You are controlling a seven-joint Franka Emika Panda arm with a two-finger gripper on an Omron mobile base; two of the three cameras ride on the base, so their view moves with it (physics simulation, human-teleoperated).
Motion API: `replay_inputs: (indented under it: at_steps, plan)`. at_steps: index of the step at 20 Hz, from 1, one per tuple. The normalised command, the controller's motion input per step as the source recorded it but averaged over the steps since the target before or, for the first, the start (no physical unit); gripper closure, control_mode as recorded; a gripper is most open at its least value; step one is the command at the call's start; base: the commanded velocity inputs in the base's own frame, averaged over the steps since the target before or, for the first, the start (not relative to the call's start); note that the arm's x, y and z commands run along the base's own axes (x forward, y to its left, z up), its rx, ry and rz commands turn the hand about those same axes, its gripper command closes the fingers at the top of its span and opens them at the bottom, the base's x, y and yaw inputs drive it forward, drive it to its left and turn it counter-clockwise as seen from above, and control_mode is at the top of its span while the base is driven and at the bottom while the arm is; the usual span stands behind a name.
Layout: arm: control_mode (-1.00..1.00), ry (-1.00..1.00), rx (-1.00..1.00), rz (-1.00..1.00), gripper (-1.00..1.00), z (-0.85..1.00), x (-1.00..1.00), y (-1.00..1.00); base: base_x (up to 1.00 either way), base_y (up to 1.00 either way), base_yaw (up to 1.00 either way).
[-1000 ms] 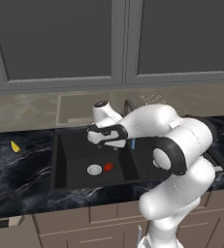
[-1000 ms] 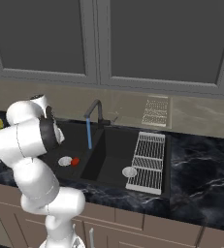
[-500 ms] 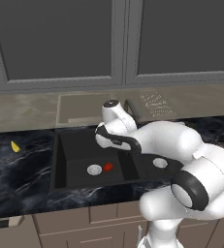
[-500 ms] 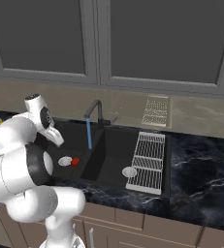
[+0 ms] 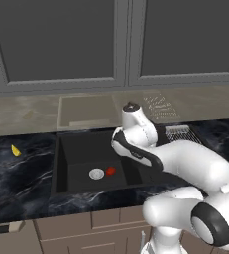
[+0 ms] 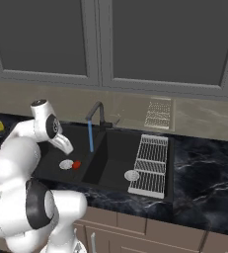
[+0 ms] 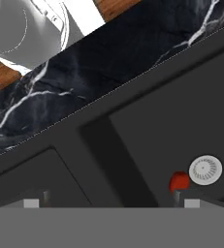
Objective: Turn on the sink faucet. Then move the bell pepper from the counter to the sink. Turn off the sink. Move the vegetable from the sink to the pot next to the stove. Finally move the pot to the rear left burner.
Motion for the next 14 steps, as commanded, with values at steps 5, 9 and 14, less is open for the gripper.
replay_inputs:
  at_steps: [5, 9, 14]
  plan:
    - [-1.00, 0.00, 0.00, 0.05, -1.00, 0.15, -0.16, -0.56, 0.00, 0.00, 0.00]
    - [-1.00, 0.00, 0.01, 0.07, -1.00, 0.06, -0.07, -0.59, 0.00, 0.00, 0.00]
    - [-1.00, 0.00, 0.06, 0.09, -1.00, 0.00, 0.00, -0.65, 0.00, 0.00, 0.00]
